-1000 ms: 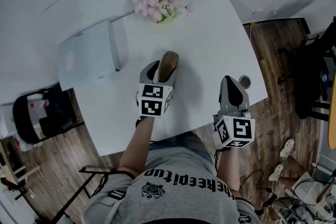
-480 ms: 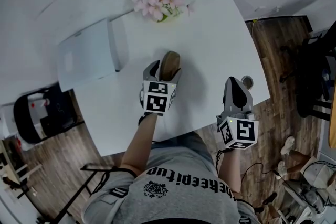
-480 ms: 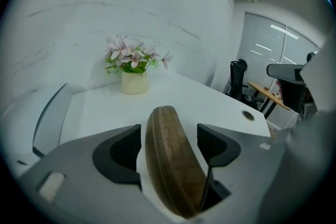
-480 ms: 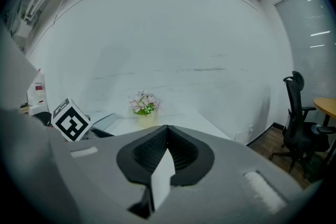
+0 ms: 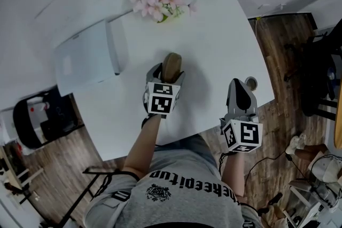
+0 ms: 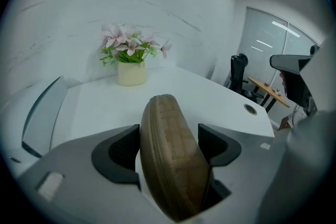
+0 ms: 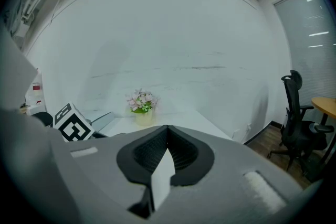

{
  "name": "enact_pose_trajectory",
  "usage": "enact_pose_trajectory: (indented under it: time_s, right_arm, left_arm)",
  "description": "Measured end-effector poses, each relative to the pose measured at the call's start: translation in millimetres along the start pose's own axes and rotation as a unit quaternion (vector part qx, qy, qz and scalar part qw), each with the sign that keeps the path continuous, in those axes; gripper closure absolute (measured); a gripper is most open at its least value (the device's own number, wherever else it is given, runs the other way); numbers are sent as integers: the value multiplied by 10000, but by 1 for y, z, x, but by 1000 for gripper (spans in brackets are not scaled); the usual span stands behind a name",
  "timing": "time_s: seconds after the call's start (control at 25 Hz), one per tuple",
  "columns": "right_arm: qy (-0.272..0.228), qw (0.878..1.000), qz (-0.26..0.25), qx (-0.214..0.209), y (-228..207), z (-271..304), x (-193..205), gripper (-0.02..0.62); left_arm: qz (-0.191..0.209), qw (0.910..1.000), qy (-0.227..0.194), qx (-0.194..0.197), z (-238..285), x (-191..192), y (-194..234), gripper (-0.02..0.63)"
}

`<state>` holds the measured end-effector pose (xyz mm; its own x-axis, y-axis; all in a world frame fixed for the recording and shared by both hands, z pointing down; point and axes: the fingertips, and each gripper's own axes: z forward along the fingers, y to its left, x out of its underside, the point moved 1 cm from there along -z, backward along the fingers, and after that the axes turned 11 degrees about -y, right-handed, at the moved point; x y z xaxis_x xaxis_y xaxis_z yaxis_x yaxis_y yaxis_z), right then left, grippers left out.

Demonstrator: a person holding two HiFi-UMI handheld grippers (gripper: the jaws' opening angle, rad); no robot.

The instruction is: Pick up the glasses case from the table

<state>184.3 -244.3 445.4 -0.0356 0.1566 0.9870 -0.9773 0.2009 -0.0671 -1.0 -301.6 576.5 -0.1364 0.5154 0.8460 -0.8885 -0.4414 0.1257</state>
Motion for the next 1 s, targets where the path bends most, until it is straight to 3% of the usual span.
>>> enact_pose_trajectory:
  time_s: [0.44, 0.64, 1.0]
  right_arm:
    - [-9, 10000, 3, -3, 3, 1, -2, 592]
    - [-36, 10000, -23, -16, 6, 0, -4, 592]
    - [-123, 9999, -31, -33, 11, -6, -7, 592]
  left_arm:
    - [-25, 10000, 81, -40, 0, 3, 2, 252]
    - [-7, 9999, 131, -107, -2, 4, 5, 293]
    - [-302, 9995, 58, 13, -15, -1, 0, 295]
